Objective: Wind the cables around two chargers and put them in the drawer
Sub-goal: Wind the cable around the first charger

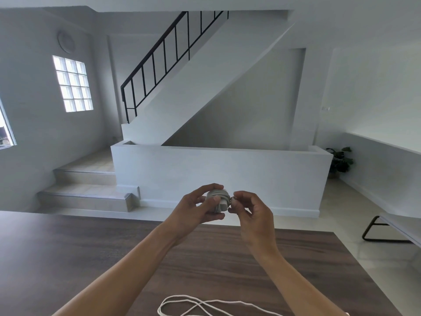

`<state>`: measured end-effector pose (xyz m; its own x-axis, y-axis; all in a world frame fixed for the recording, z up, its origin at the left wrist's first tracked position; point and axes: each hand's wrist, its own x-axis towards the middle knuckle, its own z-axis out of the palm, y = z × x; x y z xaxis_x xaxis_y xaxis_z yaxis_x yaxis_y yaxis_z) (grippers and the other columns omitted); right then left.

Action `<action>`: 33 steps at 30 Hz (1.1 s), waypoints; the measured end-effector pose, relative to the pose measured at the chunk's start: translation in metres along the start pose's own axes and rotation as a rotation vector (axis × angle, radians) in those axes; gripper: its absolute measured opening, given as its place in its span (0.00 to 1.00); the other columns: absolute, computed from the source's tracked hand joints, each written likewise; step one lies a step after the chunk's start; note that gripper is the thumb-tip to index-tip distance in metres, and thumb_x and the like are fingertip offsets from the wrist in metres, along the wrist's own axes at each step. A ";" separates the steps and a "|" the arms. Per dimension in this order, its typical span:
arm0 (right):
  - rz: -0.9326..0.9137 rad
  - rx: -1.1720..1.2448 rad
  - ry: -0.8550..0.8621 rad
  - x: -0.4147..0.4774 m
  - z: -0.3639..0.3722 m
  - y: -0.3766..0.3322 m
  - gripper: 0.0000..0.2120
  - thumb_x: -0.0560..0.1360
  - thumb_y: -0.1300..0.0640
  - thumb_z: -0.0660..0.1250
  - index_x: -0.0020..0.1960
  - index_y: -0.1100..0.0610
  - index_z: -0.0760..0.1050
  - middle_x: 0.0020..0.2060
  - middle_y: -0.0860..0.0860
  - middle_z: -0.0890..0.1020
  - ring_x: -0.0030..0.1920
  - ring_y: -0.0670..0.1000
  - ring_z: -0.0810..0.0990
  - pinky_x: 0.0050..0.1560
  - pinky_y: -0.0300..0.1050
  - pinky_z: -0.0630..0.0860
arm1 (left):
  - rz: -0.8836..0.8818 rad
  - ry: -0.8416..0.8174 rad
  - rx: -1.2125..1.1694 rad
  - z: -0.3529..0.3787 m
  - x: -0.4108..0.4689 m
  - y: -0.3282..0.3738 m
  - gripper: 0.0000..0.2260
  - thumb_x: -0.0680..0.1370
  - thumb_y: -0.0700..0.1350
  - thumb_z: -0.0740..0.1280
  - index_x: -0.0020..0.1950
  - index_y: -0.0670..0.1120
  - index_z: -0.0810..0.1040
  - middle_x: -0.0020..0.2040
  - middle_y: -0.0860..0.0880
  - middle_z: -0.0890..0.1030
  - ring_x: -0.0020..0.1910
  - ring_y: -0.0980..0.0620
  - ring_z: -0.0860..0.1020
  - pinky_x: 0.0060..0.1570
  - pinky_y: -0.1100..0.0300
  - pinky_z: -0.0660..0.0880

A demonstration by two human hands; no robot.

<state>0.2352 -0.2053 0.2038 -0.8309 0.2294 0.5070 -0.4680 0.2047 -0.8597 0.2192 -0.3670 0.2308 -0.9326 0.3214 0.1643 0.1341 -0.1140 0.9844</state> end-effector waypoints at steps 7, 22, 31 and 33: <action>-0.161 -0.080 0.010 0.000 -0.002 -0.005 0.17 0.73 0.69 0.69 0.43 0.45 0.82 0.39 0.42 0.84 0.41 0.46 0.83 0.45 0.40 0.78 | -0.001 -0.006 -0.036 -0.001 0.000 -0.003 0.17 0.73 0.50 0.72 0.62 0.52 0.81 0.62 0.32 0.77 0.50 0.38 0.84 0.61 0.47 0.77; -0.202 -0.032 0.072 -0.001 0.006 -0.003 0.13 0.72 0.64 0.72 0.42 0.45 0.82 0.41 0.41 0.85 0.43 0.43 0.83 0.45 0.35 0.78 | 0.018 0.080 -0.083 0.002 -0.002 0.000 0.16 0.73 0.45 0.72 0.61 0.50 0.82 0.60 0.34 0.78 0.46 0.38 0.85 0.52 0.55 0.81; -0.181 -0.030 -0.022 0.002 0.003 0.004 0.15 0.73 0.67 0.71 0.45 0.47 0.83 0.44 0.42 0.83 0.45 0.43 0.84 0.47 0.34 0.79 | -0.017 0.105 -0.127 0.002 -0.001 -0.009 0.13 0.76 0.43 0.71 0.61 0.49 0.81 0.61 0.31 0.77 0.46 0.39 0.85 0.52 0.55 0.81; -0.212 -0.071 -0.012 0.004 0.004 0.009 0.11 0.73 0.68 0.71 0.47 0.53 0.85 0.43 0.43 0.83 0.46 0.43 0.83 0.48 0.36 0.80 | -0.018 0.115 -0.138 0.003 0.000 -0.010 0.13 0.76 0.42 0.71 0.61 0.48 0.81 0.61 0.30 0.77 0.45 0.40 0.85 0.51 0.56 0.81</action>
<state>0.2268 -0.2070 0.1979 -0.7200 0.1625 0.6746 -0.6107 0.3134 -0.7272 0.2190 -0.3633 0.2215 -0.9677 0.2159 0.1303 0.0768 -0.2400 0.9677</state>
